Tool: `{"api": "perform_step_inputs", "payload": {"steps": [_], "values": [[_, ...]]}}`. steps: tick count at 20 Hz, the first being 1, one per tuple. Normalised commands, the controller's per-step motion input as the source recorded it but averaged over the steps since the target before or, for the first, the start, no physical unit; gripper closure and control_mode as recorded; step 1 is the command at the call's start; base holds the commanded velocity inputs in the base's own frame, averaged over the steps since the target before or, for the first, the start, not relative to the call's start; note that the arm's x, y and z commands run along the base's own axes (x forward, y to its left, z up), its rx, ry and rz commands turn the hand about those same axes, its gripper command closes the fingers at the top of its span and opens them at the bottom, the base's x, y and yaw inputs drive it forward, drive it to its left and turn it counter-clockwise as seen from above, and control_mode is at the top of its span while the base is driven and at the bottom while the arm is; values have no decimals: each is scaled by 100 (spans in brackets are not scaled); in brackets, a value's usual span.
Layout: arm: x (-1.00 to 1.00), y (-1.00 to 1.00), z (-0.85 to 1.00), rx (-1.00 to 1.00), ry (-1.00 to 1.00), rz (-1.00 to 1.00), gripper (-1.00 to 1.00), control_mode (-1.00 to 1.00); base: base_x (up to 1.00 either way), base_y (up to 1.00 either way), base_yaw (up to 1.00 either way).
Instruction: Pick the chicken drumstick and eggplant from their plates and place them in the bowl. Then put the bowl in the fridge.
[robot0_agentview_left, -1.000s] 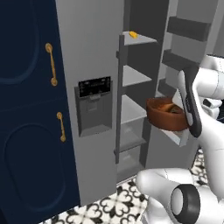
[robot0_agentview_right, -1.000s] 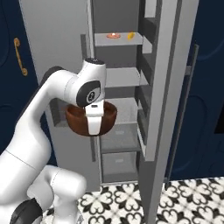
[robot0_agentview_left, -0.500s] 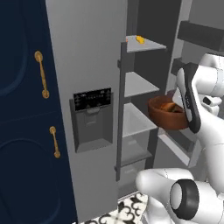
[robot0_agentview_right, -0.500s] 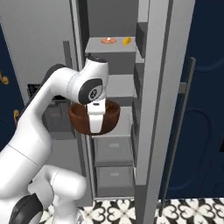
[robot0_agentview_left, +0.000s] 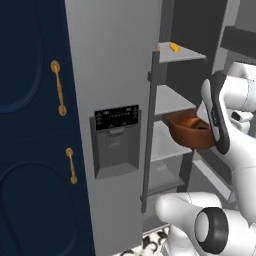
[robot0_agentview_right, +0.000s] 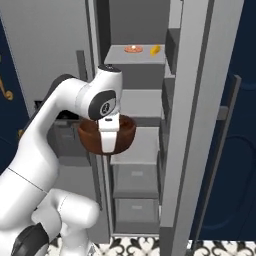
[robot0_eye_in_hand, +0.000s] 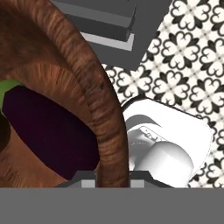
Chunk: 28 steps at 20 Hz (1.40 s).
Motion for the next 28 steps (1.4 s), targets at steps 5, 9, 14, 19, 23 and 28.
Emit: {"api": "perform_step_inputs", "payload": {"steps": [5, 9, 14, 19, 23, 28], "values": [[0, 0, 0, 0, 0, 0, 100, 100, 0, -55, 21], [0, 0, 0, 0, 0, 0, 100, 100, 49, -1, 12], [0, 0, 0, 0, 0, 0, 100, 100, 45, 1, 5], [0, 0, 0, 0, -2, 0, 100, -100, 17, -10, 2], [0, -4, 0, -1, -41, 0, 100, -100, 0, 0, 0], [6, -12, -1, -5, -36, -5, 100, -100, 0, 0, 0]]}}
